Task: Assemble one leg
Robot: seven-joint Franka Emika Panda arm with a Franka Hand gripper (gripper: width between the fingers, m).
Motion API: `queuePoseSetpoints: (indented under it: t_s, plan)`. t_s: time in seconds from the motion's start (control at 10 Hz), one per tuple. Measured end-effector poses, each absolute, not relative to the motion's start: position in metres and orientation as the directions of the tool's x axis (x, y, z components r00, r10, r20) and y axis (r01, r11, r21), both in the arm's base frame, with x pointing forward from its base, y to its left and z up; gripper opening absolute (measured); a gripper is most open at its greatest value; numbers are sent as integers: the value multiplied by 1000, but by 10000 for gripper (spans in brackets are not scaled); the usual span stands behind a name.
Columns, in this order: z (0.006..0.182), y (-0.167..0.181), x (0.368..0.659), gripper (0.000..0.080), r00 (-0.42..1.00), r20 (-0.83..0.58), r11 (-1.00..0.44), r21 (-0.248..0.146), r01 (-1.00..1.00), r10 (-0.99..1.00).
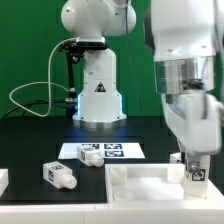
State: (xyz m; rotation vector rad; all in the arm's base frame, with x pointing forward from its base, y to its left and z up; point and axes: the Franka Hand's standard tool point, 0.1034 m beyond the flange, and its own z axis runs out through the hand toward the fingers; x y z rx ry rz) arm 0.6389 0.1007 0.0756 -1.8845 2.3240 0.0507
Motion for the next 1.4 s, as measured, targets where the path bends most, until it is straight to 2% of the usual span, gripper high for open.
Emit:
queuePoseSetpoints:
  t_s: [0.1, 0.2, 0.3, 0.4, 0.5, 0.6, 0.7, 1.1, 1.2, 1.3, 1.4]
  plan:
    - [75, 100, 638, 285, -335, -176, 348, -46, -936, -926]
    - [75, 100, 638, 285, -325, -173, 337, -46, -940, -930]
    - [75, 100, 638, 335, -304, -171, 316, -50, -947, -937]
    - [74, 101, 637, 335, -205, -159, 217, -64, -974, -966]
    - [75, 106, 637, 524, -34, -145, 47, -87, -995, -989]
    - [75, 111, 638, 524, 175, -127, -161, -117, -980, -976]
    - [76, 112, 639, 623, 238, -121, -223, -127, -967, -964]
    - [74, 109, 639, 649, 456, -81, -442, -145, -885, -886]
    - [73, 110, 638, 649, 648, -24, -639, -140, -756, -761]
    - [70, 113, 637, 649, 758, 3, -752, -127, -646, -652]
    - [70, 113, 636, 649, 735, -2, -729, -128, -673, -678]
